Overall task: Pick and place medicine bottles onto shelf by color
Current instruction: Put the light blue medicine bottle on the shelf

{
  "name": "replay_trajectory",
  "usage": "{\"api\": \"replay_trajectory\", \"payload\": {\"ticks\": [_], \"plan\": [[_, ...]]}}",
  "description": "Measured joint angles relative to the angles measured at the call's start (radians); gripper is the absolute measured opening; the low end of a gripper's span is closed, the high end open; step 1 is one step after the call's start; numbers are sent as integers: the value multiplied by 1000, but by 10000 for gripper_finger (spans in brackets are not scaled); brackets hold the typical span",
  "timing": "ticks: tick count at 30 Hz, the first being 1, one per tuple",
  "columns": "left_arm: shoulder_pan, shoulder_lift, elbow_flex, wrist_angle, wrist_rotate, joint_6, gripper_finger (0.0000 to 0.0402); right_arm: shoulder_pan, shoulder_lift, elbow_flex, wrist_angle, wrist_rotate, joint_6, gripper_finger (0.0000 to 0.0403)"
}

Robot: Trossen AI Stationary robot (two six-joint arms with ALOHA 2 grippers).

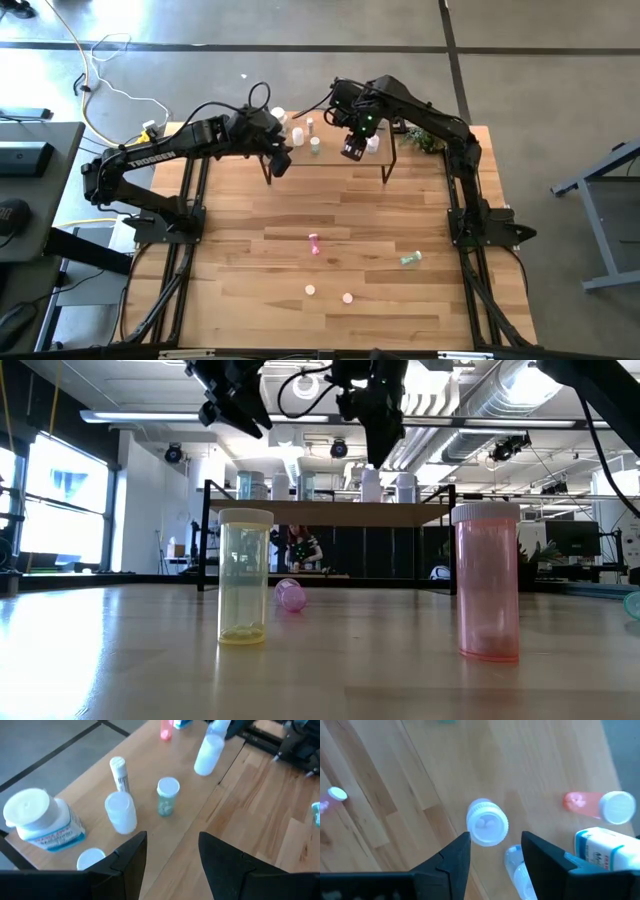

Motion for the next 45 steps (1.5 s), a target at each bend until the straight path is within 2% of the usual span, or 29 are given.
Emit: {"api": "replay_trajectory", "payload": {"ticks": [11, 22, 26, 32, 35, 41, 45], "plan": [[-69, 0, -7, -89, 0, -1, 168, 19, -25, 54, -9, -30, 4, 167], [-213, 0, -181, 17, 19, -119, 168, 72, -132, -21, -7, -53, 37, 167], [-259, 0, -213, 29, 20, -132, 168, 102, -197, -120, -3, -53, 84, 167], [-303, 0, -268, 61, 22, -132, 168, 170, -318, -358, 94, -52, 215, 167], [-319, 0, -294, 60, 33, -112, 168, 213, -378, -472, 154, -53, 323, 167], [-373, -1, -350, 135, 131, -108, 168, 337, -473, -632, 240, -51, 567, 167], [-424, -2, -386, 189, 131, -112, 168, 435, -509, -715, 302, 9, 710, 167]]}}
